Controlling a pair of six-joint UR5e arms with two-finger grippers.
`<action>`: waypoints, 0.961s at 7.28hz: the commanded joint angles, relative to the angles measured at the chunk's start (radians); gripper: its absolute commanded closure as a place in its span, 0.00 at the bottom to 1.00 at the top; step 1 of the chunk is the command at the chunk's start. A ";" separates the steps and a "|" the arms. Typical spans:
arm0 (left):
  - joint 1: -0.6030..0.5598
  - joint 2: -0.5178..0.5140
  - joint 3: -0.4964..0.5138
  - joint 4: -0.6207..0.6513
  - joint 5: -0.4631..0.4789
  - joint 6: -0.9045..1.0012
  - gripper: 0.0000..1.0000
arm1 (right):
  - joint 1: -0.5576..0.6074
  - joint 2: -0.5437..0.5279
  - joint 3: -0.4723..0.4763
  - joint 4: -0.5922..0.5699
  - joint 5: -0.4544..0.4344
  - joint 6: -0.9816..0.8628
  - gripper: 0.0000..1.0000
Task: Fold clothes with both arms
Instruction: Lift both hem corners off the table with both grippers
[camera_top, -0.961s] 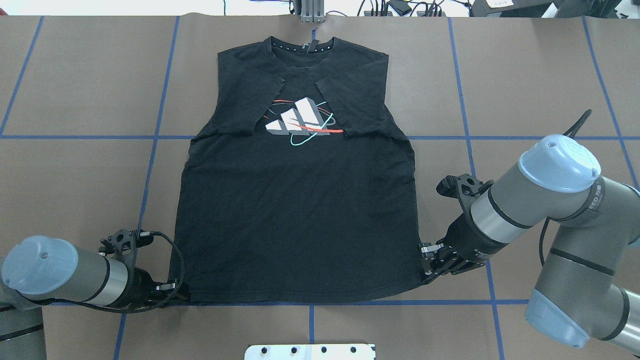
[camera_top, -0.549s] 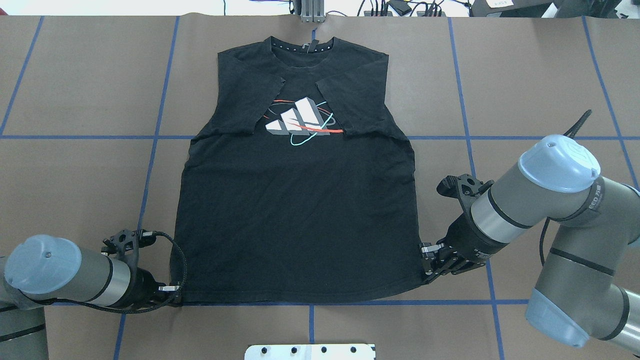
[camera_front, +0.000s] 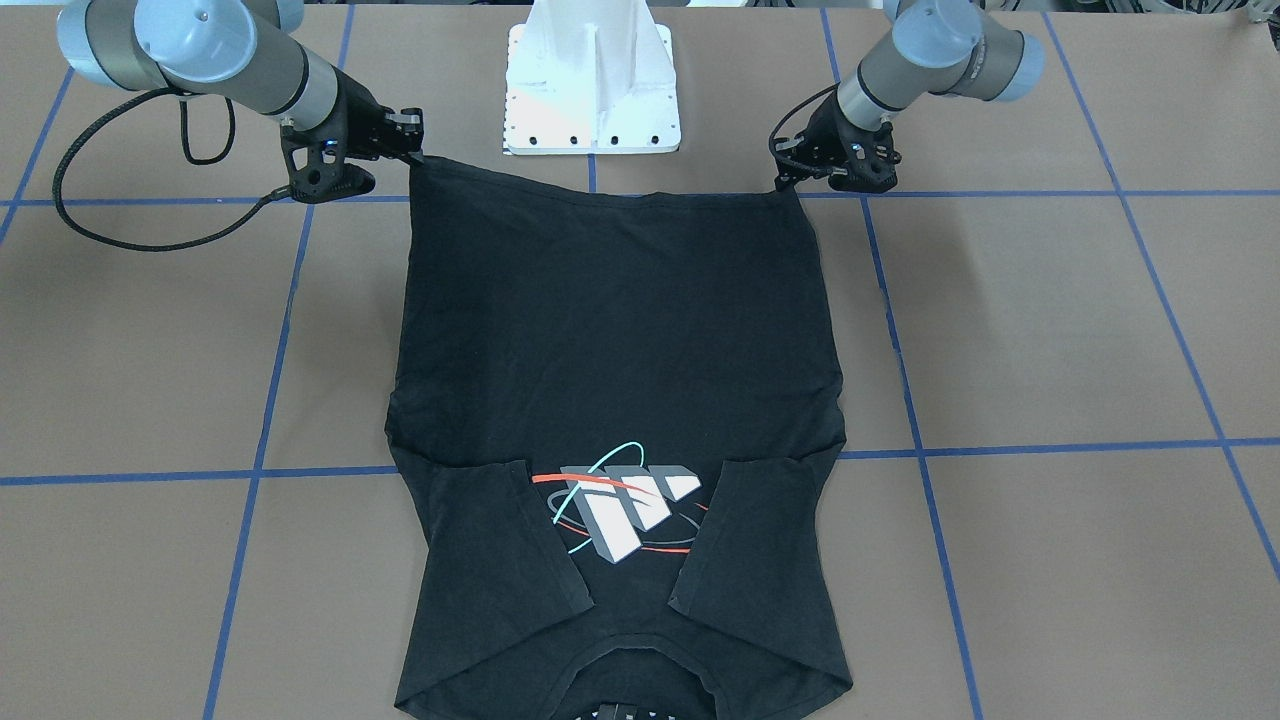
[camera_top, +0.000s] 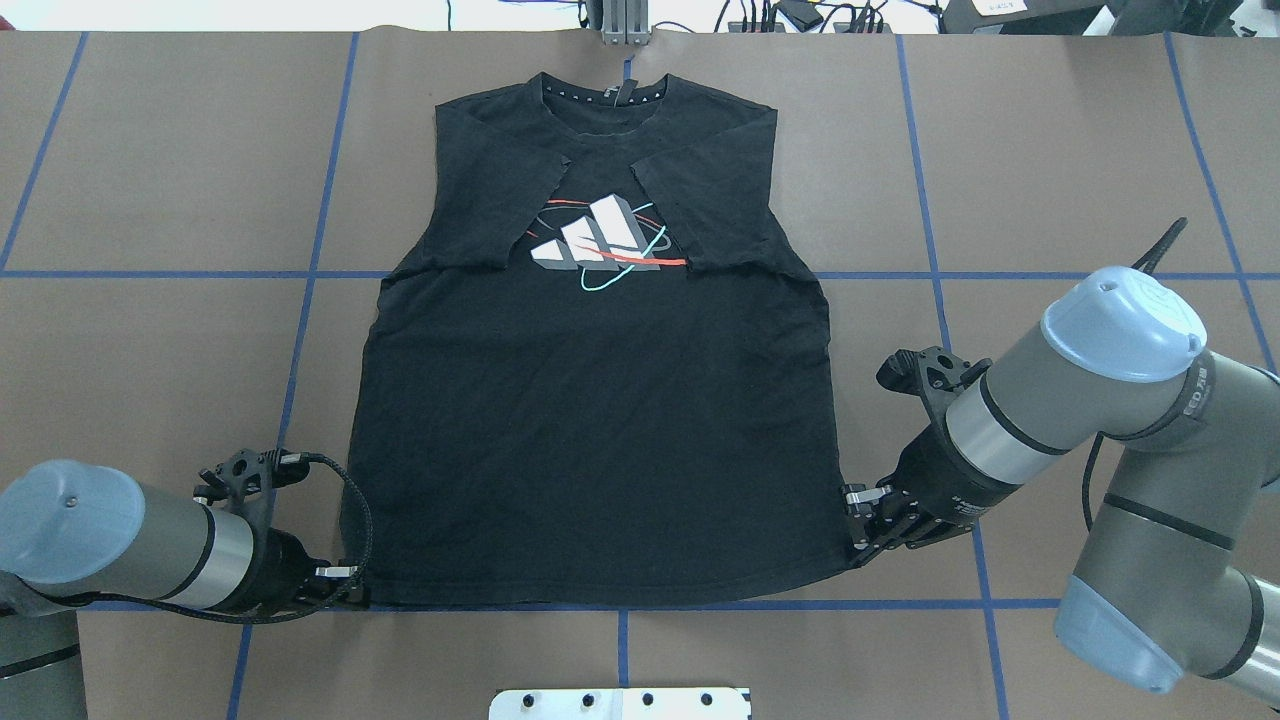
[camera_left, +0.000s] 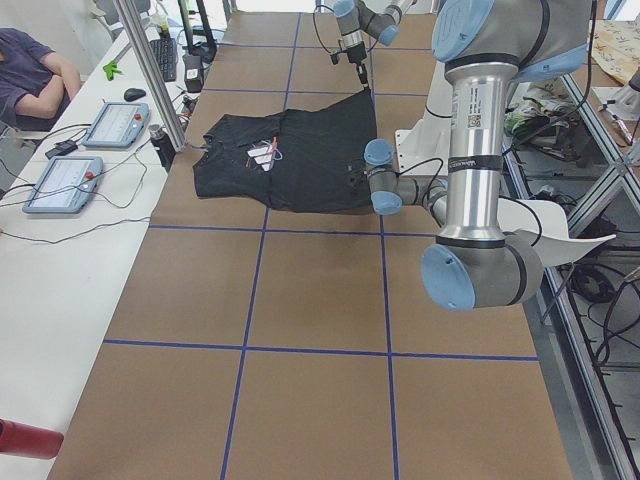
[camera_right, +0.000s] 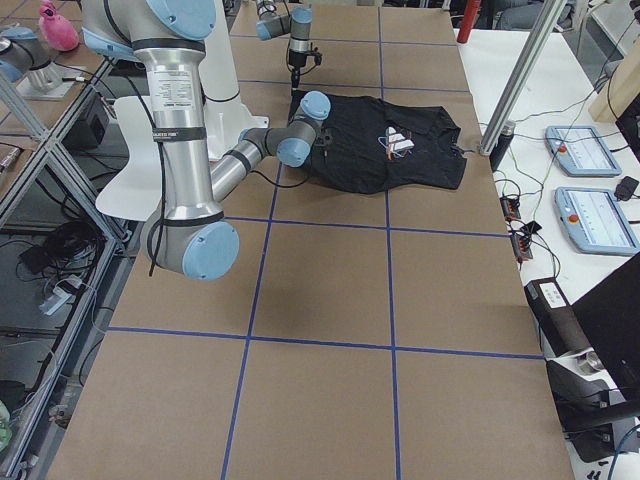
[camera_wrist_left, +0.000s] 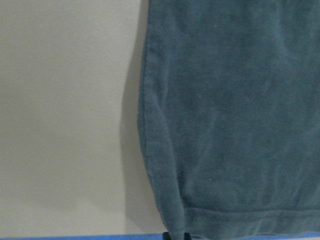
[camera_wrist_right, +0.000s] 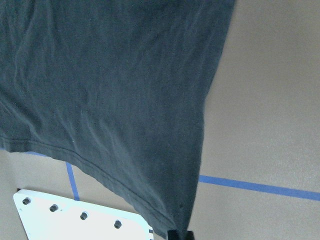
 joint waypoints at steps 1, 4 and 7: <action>-0.005 0.055 -0.110 0.030 -0.029 0.000 1.00 | 0.031 -0.034 0.009 0.000 0.138 0.002 1.00; -0.001 0.145 -0.252 0.050 -0.099 0.000 1.00 | 0.025 -0.150 0.034 0.000 0.252 0.014 1.00; 0.050 0.133 -0.339 0.102 -0.191 -0.068 1.00 | -0.047 -0.232 0.078 0.000 0.266 0.032 1.00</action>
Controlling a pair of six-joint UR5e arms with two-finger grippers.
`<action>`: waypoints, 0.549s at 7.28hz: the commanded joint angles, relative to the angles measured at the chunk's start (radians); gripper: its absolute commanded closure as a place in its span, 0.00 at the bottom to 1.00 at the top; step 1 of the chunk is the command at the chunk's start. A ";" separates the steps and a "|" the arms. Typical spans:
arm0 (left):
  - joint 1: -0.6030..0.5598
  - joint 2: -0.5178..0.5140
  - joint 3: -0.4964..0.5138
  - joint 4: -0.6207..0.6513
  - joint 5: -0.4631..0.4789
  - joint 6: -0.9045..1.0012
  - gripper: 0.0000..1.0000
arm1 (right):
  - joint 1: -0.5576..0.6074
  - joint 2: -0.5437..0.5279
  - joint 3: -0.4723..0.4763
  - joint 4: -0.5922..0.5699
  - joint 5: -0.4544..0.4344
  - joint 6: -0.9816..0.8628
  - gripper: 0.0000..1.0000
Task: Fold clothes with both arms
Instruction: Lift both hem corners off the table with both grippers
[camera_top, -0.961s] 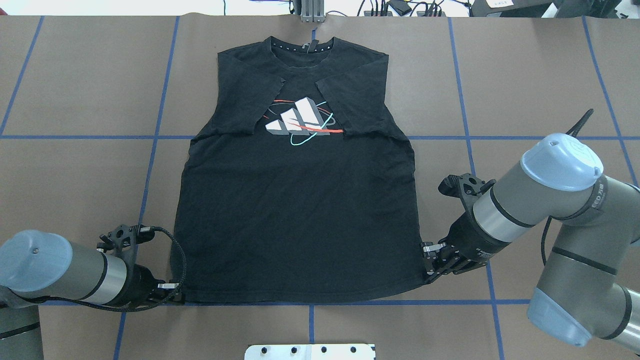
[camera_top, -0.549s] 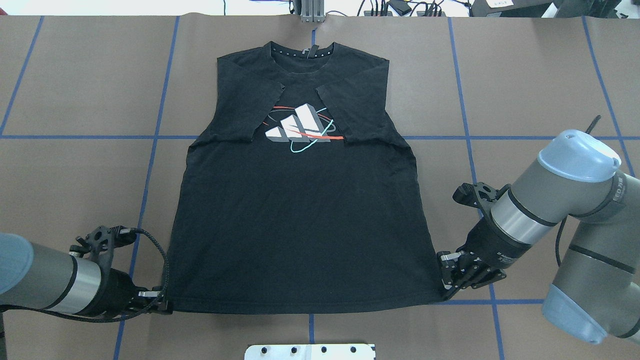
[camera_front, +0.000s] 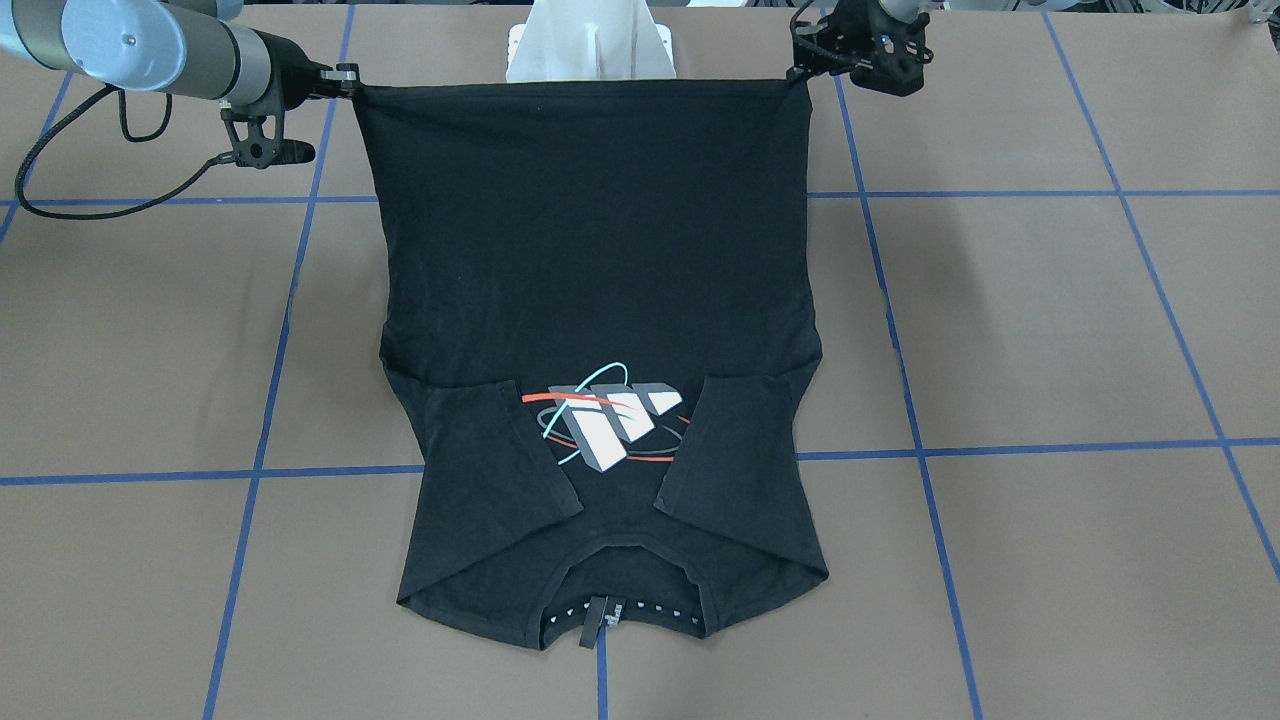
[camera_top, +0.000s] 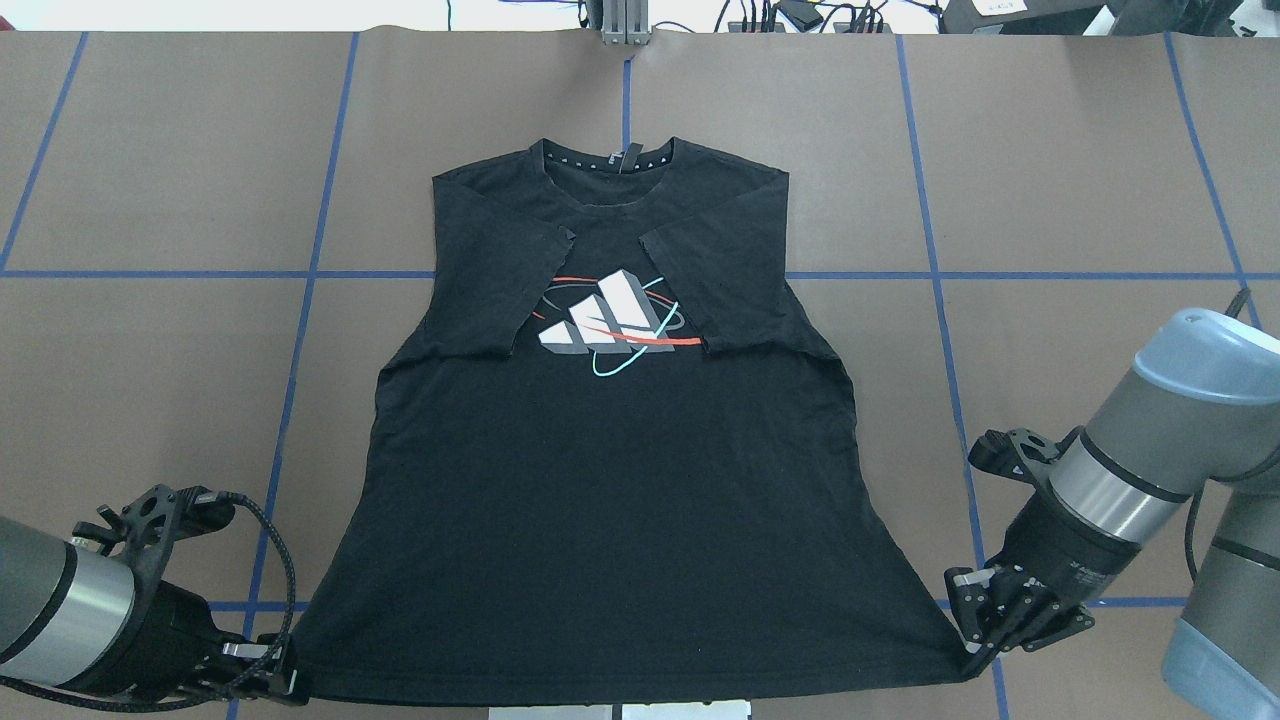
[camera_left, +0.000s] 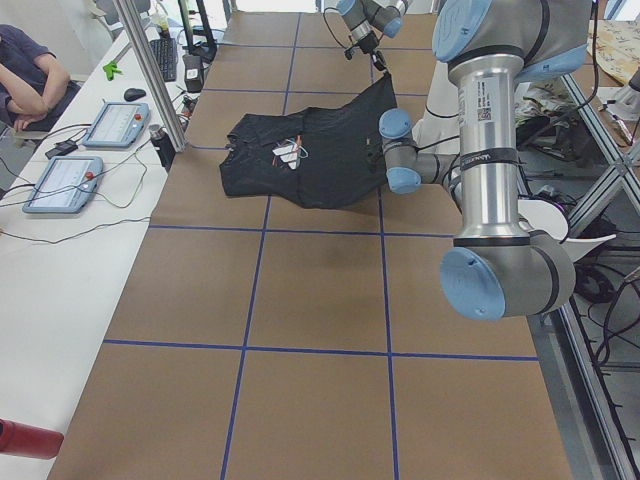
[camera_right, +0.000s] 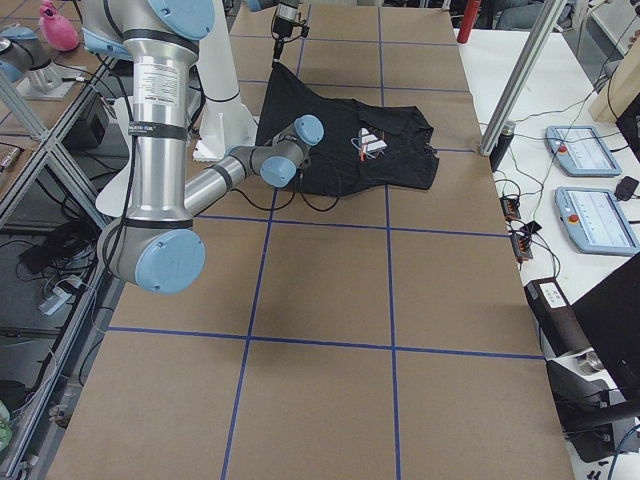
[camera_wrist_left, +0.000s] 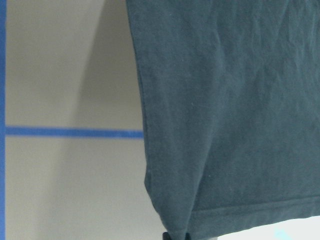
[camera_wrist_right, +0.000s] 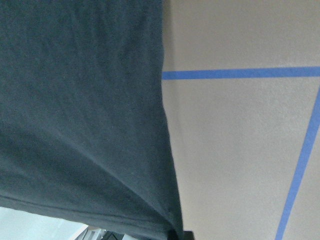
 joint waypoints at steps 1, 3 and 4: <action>0.037 -0.030 -0.034 0.017 -0.035 -0.088 1.00 | -0.038 -0.010 0.019 0.001 0.006 0.027 1.00; 0.003 -0.049 0.004 0.035 -0.032 -0.077 1.00 | 0.012 0.016 0.008 0.001 0.006 0.027 1.00; -0.068 -0.052 0.008 0.035 -0.033 -0.070 1.00 | 0.067 0.017 0.010 0.001 0.006 0.026 1.00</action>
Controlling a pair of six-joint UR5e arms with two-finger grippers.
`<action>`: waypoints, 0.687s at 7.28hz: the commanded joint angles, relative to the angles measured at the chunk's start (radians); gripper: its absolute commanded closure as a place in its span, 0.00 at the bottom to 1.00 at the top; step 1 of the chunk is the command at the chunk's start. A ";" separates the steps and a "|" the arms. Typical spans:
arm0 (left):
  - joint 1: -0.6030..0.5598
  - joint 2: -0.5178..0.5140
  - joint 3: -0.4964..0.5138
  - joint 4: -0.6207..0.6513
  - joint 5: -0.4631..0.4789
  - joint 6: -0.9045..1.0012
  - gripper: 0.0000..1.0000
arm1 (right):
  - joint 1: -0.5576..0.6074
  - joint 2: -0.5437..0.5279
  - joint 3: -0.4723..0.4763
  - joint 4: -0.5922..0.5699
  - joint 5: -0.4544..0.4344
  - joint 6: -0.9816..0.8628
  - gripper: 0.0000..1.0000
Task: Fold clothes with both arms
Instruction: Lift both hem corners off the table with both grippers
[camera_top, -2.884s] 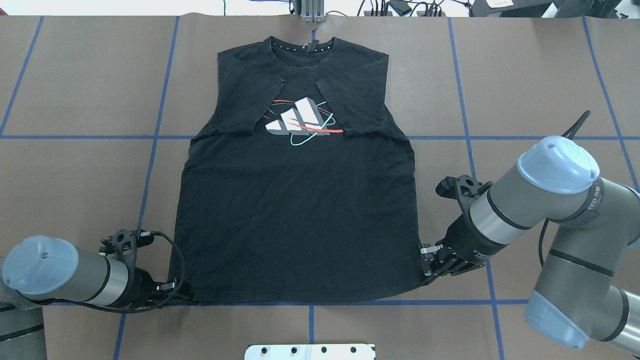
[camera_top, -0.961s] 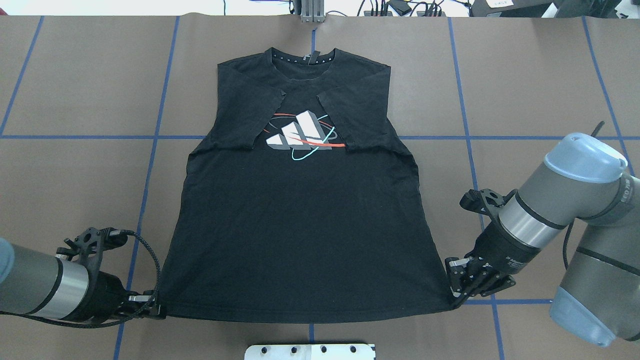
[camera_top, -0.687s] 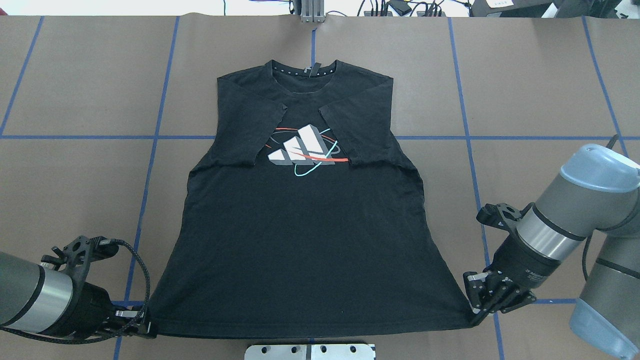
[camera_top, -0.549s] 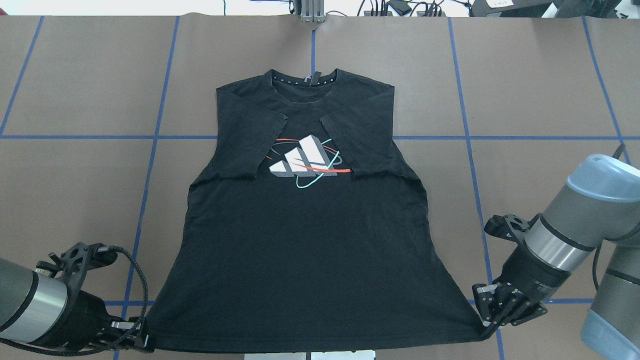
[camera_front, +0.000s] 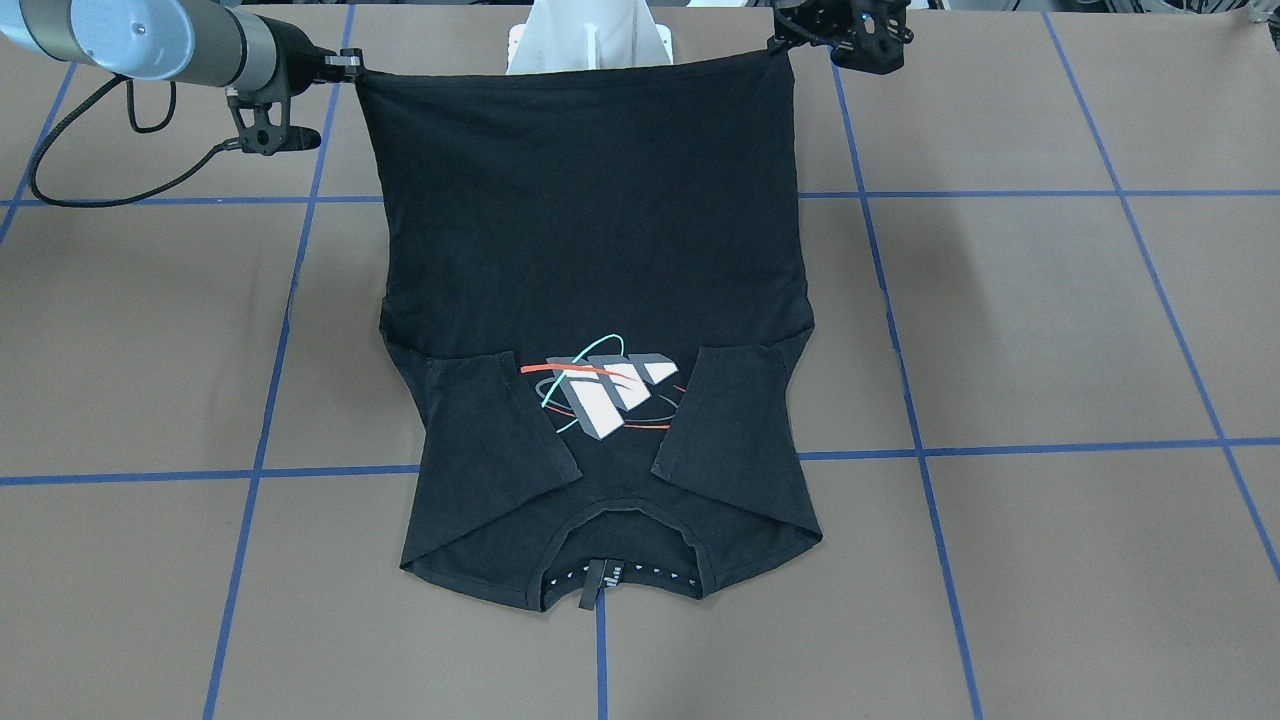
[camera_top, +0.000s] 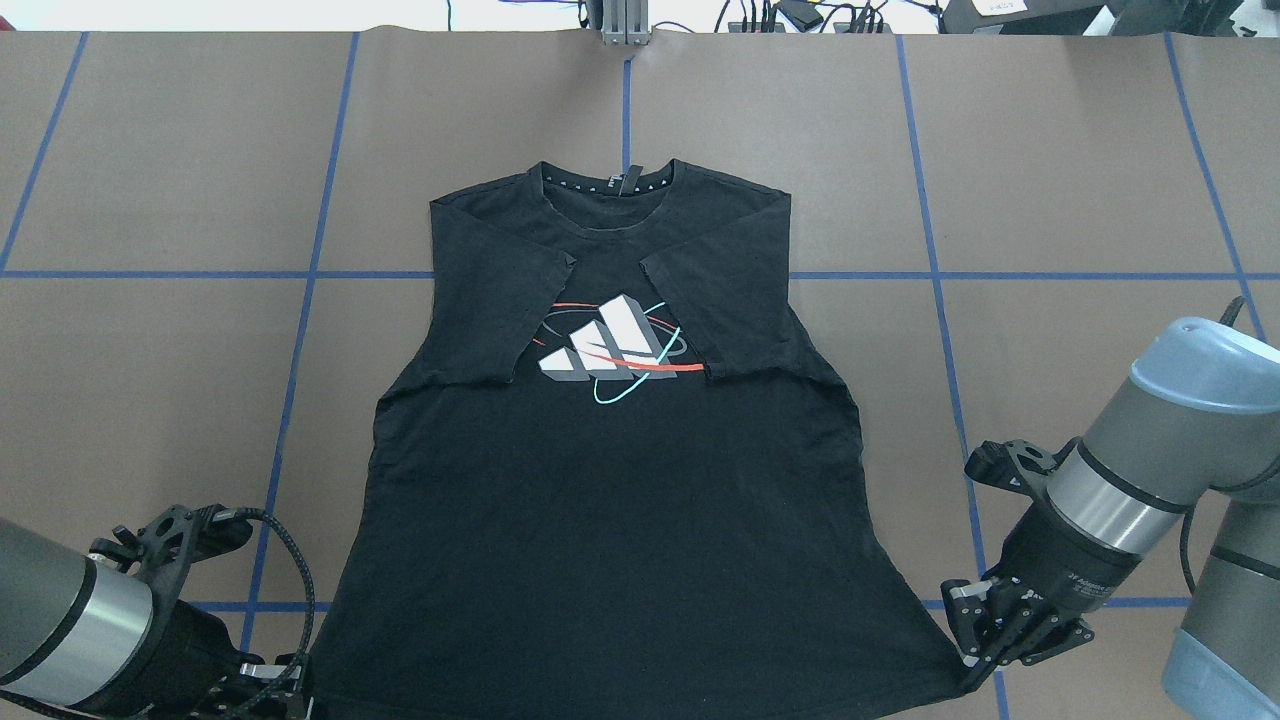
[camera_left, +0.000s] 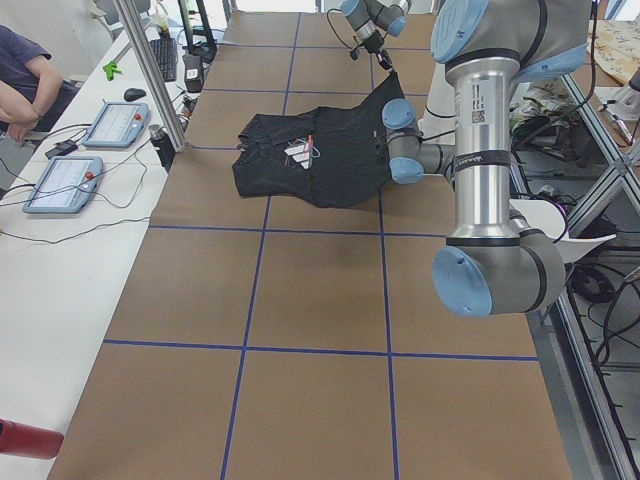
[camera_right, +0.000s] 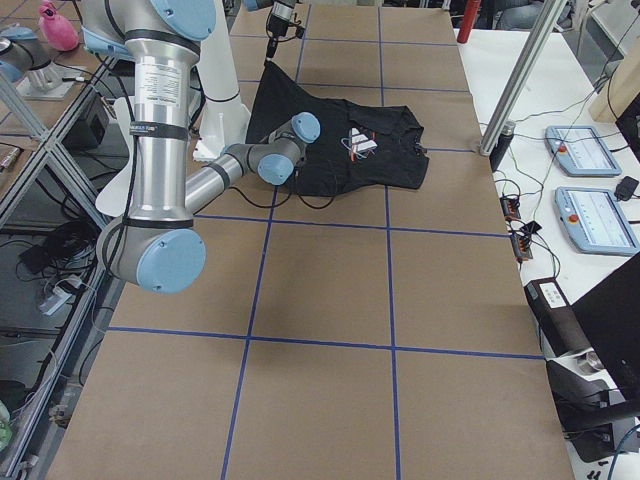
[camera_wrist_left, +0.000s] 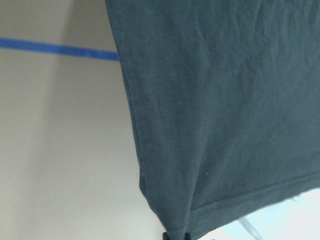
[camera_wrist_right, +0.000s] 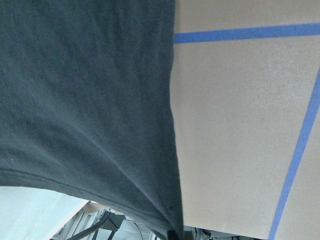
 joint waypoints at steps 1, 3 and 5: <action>-0.131 -0.036 0.008 0.004 -0.002 0.028 1.00 | 0.103 0.021 -0.003 0.002 0.002 -0.008 1.00; -0.292 -0.112 0.008 0.004 -0.004 0.033 1.00 | 0.211 0.085 -0.013 0.003 0.000 -0.010 1.00; -0.457 -0.201 0.094 0.010 -0.057 0.137 1.00 | 0.316 0.214 -0.100 0.003 0.000 -0.011 1.00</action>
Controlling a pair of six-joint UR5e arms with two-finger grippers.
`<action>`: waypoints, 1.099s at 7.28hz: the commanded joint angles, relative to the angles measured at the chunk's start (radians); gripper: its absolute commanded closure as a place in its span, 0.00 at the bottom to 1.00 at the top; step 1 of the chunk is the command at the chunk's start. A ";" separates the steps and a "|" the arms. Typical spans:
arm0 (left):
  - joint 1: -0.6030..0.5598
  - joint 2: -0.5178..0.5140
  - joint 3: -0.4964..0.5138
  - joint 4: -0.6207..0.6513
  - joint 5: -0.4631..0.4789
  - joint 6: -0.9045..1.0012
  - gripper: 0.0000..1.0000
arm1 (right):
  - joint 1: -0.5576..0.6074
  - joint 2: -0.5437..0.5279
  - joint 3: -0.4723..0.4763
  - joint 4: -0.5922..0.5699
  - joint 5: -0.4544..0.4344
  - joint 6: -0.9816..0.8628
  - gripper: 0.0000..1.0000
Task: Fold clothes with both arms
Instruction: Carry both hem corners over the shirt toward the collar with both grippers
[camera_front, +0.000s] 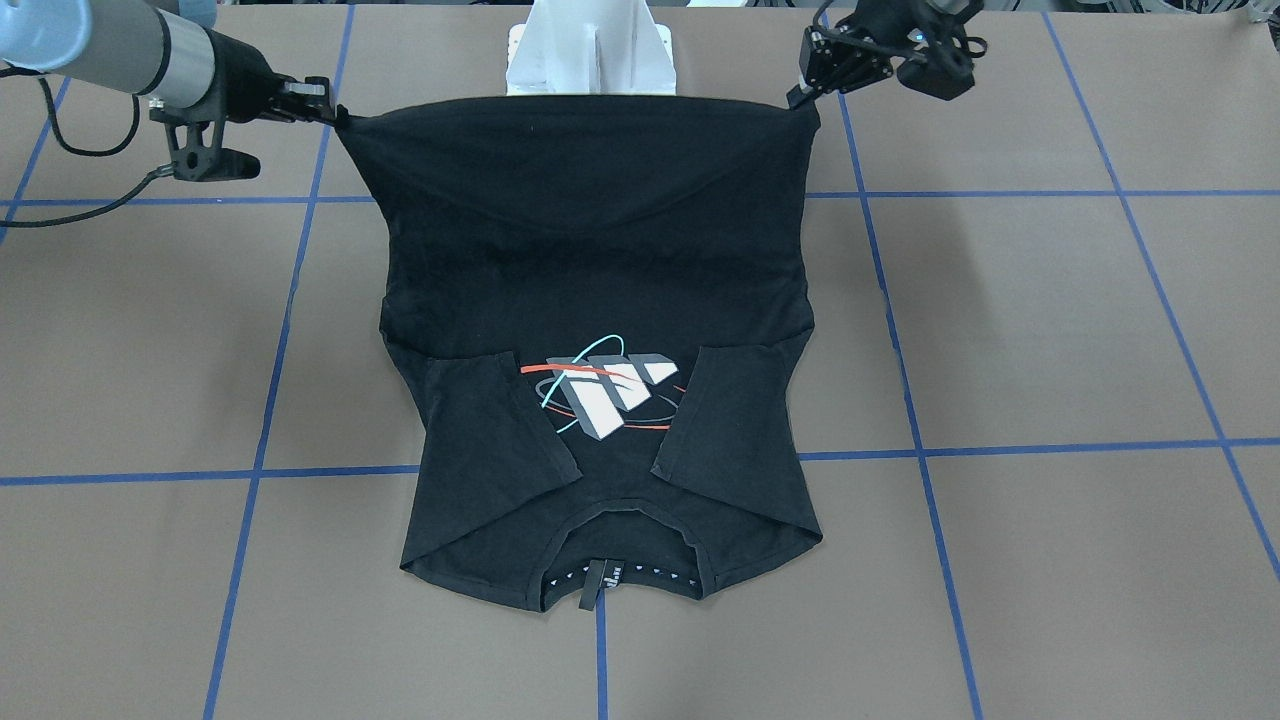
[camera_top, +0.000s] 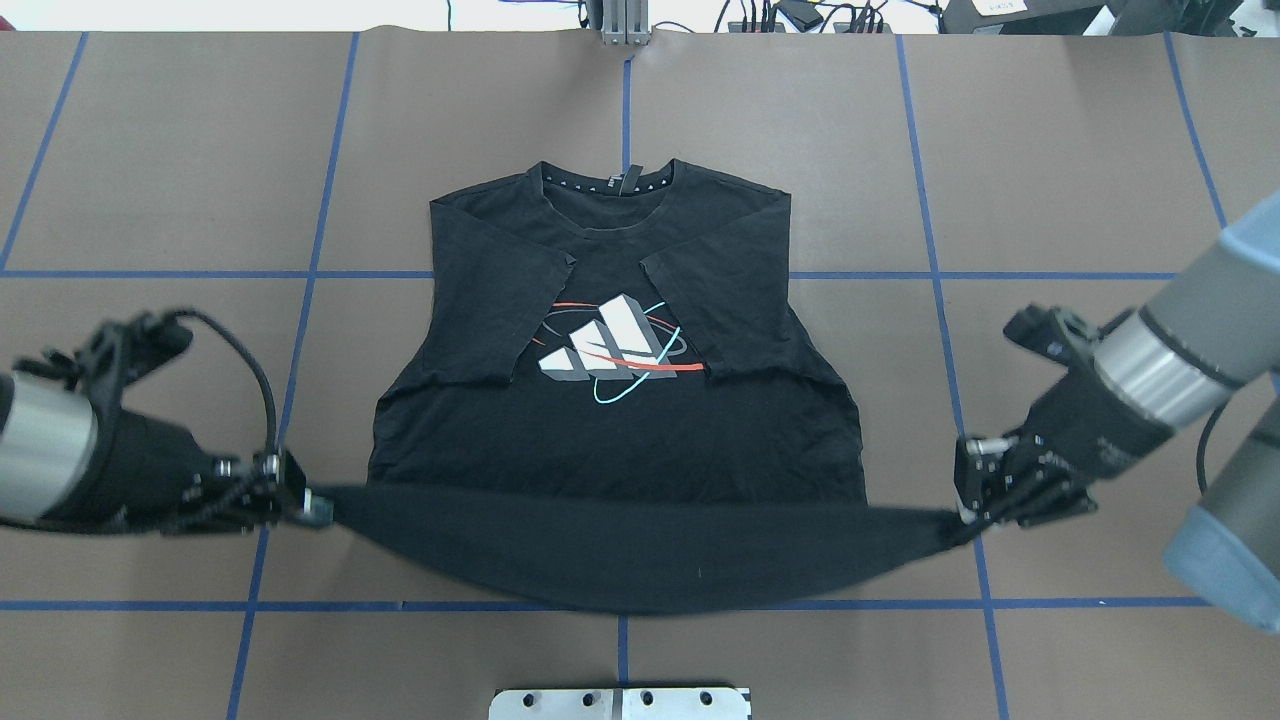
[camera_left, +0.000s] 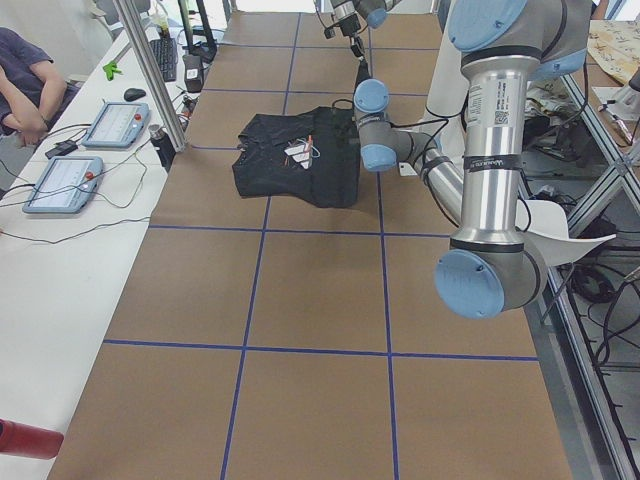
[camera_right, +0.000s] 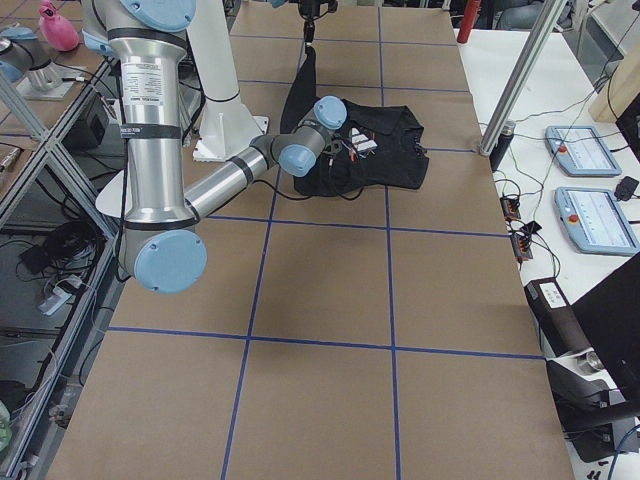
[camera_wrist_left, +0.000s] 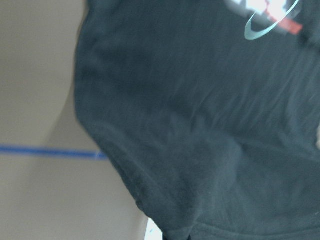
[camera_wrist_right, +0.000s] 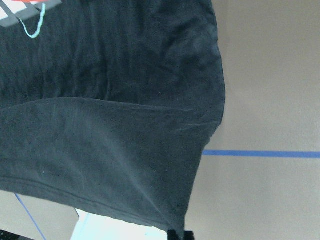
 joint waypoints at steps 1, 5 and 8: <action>-0.135 -0.064 0.105 0.002 -0.053 0.085 1.00 | 0.089 0.131 -0.109 0.001 -0.005 -0.004 1.00; -0.186 -0.165 0.298 0.002 -0.042 0.164 1.00 | 0.200 0.350 -0.361 0.002 -0.016 -0.008 1.00; -0.203 -0.268 0.446 0.001 -0.041 0.164 1.00 | 0.232 0.435 -0.498 0.001 -0.045 -0.064 1.00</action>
